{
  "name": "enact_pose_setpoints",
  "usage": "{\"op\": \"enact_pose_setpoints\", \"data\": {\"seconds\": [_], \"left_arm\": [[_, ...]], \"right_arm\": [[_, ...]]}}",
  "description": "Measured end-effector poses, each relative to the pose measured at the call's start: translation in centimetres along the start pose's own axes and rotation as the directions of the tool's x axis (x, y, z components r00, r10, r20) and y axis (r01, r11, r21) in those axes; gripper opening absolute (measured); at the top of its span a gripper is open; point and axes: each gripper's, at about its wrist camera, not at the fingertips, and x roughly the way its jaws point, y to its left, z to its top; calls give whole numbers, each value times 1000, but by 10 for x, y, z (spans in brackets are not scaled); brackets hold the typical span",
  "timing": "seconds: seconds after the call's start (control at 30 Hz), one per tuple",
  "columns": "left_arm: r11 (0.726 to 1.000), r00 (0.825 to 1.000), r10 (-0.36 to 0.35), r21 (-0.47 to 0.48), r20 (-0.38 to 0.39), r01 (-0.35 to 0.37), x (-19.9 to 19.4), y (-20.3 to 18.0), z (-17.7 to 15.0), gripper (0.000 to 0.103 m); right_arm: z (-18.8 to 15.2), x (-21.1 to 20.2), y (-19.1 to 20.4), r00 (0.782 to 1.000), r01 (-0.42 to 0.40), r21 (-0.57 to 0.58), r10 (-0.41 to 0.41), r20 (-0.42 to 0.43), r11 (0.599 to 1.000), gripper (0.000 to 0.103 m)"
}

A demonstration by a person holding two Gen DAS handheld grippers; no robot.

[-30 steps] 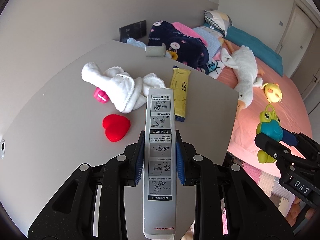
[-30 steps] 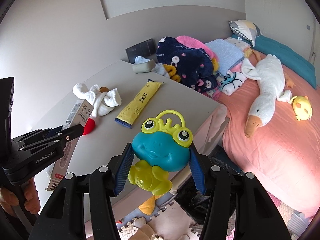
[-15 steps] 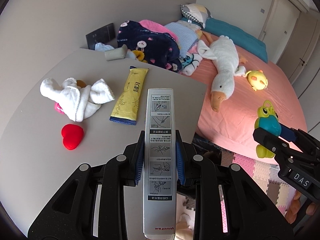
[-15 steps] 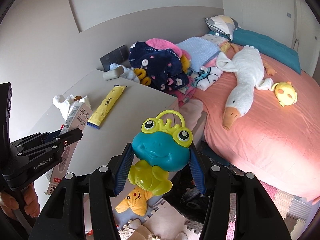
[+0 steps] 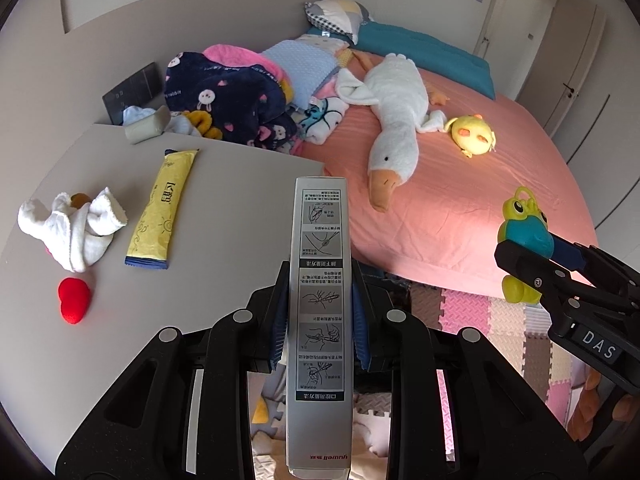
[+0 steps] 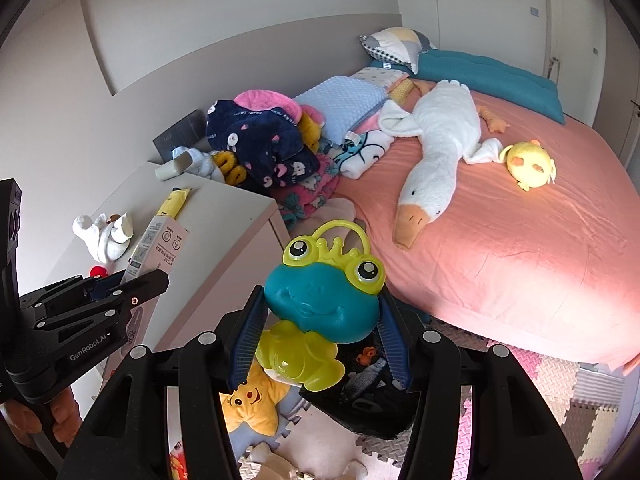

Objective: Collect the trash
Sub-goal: 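Carry the white box and frog toy over the black bin and open both grippers, then move both tools back up over the desk toward the red heart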

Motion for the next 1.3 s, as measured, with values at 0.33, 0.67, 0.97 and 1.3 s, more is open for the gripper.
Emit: {"op": "enact_pose_setpoints", "data": {"seconds": [0.33,0.67,0.97,1.3], "left_arm": [[993,994,-92,75,-57,96,18,-43,6,29],[999,1000,1,35,-9,-1,19,-34,14,97],[999,999,43,8,-13,-42,15,-15,10,97],[996,996,83,-42,-13,-84,3,26,-1,97]], "right_arm": [[4,-1,-35,999,38,59,-37,-11,998,56],[16,-7,-70,991,122,179,-131,40,976,84],[20,0,-57,994,94,166,-103,43,982,84],[22,14,-11,998,47,102,-50,31,994,84]]}}
